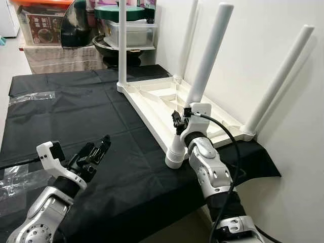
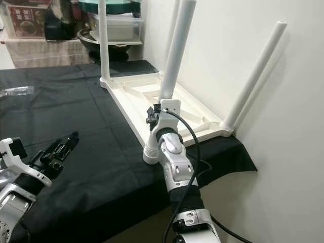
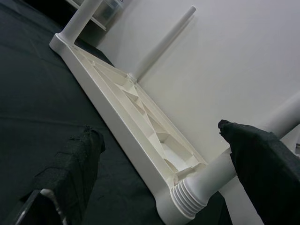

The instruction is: Building children table

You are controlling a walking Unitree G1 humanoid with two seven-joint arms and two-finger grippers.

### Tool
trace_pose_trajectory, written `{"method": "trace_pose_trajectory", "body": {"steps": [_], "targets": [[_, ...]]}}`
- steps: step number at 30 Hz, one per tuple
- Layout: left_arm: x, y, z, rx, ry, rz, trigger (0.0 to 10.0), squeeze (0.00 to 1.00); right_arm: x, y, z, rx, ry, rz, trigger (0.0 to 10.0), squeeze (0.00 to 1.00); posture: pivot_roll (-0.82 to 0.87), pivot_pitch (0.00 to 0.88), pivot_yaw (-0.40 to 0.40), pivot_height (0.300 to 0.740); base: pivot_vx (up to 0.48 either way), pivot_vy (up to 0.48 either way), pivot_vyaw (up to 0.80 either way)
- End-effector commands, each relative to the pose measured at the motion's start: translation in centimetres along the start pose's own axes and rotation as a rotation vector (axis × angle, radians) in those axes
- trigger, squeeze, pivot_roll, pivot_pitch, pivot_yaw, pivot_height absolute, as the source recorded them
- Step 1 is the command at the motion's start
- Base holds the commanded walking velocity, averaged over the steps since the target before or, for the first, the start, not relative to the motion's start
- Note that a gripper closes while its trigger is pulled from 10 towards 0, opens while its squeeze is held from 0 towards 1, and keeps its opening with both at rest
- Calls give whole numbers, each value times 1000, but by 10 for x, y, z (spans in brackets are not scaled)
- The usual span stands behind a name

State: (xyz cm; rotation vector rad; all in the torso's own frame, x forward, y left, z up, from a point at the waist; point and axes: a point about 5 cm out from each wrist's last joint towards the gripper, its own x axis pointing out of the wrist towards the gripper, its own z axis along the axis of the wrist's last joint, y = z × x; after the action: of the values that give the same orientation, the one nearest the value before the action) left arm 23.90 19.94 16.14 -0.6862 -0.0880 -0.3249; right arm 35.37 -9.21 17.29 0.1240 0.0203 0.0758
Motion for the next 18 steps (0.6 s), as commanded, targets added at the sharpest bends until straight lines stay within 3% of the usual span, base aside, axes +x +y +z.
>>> {"method": "trace_pose_trajectory", "body": {"steps": [1, 8, 18], "targets": [[-1, -2, -3, -9, 2, 3, 10000, 0, -6, -13, -23, -7, 116, -112, 0, 0, 93, 0, -115, 740, 0, 0, 0], [-1, -1, -3, -5, -3, 7, 10000, 0, -15, -15, -13, 7, 54, -212, 0, 0, 97, 0, -113, 740, 0, 0, 0], [2, -1, -1, -3, -5, 1, 10000, 0, -19, -9, -1, 24, -44, -164, 0, 0, 93, 0, -104, 740, 0, 0, 0]]}}
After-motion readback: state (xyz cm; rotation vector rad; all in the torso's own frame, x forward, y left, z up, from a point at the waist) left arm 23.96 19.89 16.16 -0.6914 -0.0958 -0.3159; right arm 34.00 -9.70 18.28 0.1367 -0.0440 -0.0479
